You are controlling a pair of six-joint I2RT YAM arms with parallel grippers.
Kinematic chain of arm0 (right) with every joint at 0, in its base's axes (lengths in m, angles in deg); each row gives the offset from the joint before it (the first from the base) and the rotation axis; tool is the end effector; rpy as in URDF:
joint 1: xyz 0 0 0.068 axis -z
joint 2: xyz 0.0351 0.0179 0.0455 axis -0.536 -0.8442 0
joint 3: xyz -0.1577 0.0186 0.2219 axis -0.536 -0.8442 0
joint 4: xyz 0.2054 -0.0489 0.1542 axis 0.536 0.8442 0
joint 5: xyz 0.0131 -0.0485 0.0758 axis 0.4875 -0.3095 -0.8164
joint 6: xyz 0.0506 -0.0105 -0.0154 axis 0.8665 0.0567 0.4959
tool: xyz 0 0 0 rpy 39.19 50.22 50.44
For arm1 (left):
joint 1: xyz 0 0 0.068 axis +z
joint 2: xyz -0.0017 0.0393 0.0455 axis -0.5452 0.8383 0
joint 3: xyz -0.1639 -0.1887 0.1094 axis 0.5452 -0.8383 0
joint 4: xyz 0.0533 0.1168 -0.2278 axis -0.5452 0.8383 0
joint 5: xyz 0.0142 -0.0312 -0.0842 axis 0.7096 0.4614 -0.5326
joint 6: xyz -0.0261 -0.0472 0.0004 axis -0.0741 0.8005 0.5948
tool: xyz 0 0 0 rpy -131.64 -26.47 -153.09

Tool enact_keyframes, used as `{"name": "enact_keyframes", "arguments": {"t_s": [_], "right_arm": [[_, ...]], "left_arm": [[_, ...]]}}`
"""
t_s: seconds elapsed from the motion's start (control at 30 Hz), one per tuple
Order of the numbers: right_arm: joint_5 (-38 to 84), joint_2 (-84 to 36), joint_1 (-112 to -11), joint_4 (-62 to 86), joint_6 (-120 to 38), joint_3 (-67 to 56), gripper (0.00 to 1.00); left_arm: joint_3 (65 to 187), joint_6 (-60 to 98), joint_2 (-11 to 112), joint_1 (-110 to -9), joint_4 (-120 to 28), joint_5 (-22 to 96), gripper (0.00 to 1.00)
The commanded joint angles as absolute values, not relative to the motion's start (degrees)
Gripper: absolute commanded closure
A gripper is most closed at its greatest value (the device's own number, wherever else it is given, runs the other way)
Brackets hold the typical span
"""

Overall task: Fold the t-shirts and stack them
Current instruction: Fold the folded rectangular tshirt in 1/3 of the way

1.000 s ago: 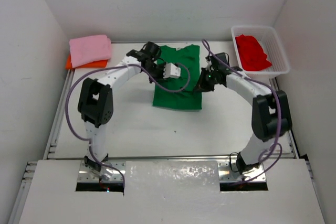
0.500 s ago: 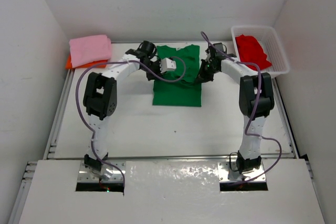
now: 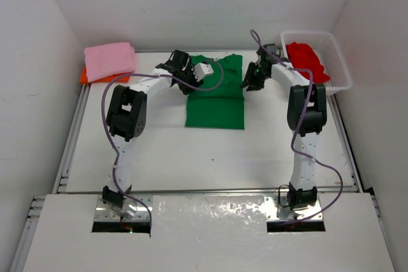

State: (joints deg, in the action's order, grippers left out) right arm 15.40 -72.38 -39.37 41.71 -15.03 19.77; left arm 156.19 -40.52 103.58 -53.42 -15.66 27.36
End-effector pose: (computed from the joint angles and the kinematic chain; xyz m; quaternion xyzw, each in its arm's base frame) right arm 0.4829 0.0685 0.1592 0.1773 0.9391 0.2112 0.2050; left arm 0.4584 -0.1820 0.1820 0.5700 0.7479 -0.0704 0.3328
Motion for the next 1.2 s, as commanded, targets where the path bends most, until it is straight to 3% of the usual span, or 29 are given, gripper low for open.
{"name": "enact_keyframes", "arguments": {"t_s": [0.0,0.13,0.23,0.4,0.57,0.7,0.8,0.97,1.17], "right_arm": [[20.6,-70.4,-37.4,40.4,-20.1,27.1,0.65],[24.2,-63.2,-37.9,39.3,-23.7,24.7,0.69],[22.1,-57.9,-41.0,34.0,-24.3,13.9,0.83],[12.9,-55.7,-46.3,26.4,-20.6,3.3,0.96],[7.7,-60.2,-46.2,19.4,-13.0,-0.3,1.00],[4.8,-68.8,-46.3,19.5,-11.0,6.9,1.00],[5.9,-72.6,-45.6,18.4,-9.1,12.6,1.00],[8.1,-74.9,-42.5,11.8,-2.9,12.9,1.00],[11.5,-76.9,-39.5,13.2,-2.1,10.6,1.00]], "left_arm": [[160.2,-29.6,103.8,-51.6,-26.8,38.7,0.58],[166.6,-22.4,104.1,-48.9,-25.9,42.0,0.55],[169.0,-21.7,103.1,-47.4,-22.6,39.1,0.56],[166.3,-38.8,97.3,-48.2,-5.8,14.0,0.61],[160.9,-32.2,98.6,-48.5,-5.4,0.3,0.63],[157.1,-24.9,100.3,-48.9,-13.5,-4.7,0.64],[157.0,-19.7,103.0,-49.3,-19.8,0.9,0.64],[156.1,-13.1,106.1,-48.8,-29.8,21.8,0.65],[156.9,-8.1,108.4,-48.7,-32.6,30.4,0.66]]}}
